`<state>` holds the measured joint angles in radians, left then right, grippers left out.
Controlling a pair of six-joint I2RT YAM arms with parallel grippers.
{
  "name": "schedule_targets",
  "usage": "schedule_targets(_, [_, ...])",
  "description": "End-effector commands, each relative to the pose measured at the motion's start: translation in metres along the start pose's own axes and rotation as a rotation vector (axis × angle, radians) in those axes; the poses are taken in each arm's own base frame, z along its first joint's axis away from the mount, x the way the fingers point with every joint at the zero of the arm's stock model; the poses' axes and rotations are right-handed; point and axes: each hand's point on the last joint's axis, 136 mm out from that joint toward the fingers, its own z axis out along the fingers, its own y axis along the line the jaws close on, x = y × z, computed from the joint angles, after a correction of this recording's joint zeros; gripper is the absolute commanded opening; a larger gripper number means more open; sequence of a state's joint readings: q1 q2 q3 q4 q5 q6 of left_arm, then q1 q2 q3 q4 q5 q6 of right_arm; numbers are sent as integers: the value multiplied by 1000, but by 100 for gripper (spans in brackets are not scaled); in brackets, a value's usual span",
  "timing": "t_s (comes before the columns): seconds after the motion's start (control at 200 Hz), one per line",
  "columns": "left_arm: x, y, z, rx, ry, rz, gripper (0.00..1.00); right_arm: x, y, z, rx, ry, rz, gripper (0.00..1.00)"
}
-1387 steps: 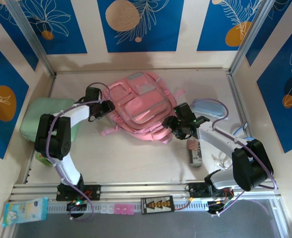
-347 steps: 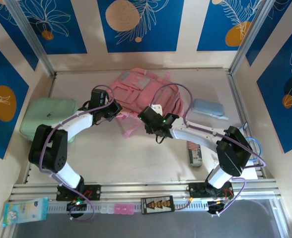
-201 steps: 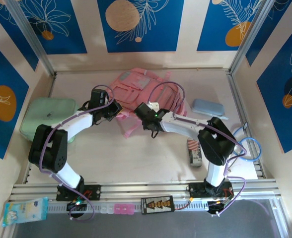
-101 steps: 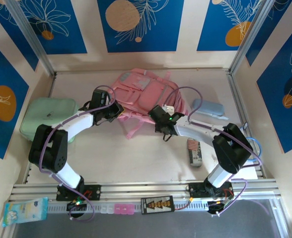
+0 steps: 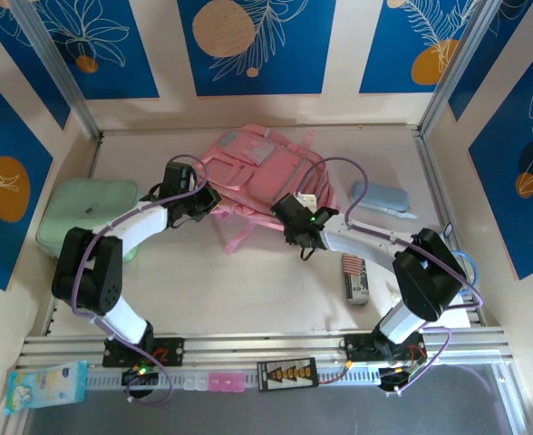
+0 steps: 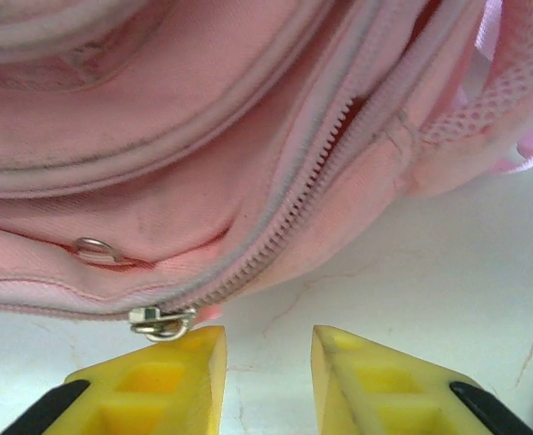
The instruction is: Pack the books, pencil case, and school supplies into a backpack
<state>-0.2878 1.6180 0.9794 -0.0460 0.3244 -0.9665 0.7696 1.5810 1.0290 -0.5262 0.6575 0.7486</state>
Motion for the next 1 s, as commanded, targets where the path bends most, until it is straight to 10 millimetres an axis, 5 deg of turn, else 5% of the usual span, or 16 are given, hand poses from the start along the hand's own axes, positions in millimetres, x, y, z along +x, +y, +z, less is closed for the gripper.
schedule_targets(0.0, [-16, -24, -6, 61, -33, 40, 0, -6, 5, -14, -26, -45, -25, 35])
schedule_targets(0.36, [-16, -24, -5, 59, -34, 36, 0, -14, 15, 2, 109, -47, -17, 36])
schedule_targets(0.995, [-20, -18, -7, 46, -47, 29, 0, -14, 6, 17, 254, -32, 8, 15])
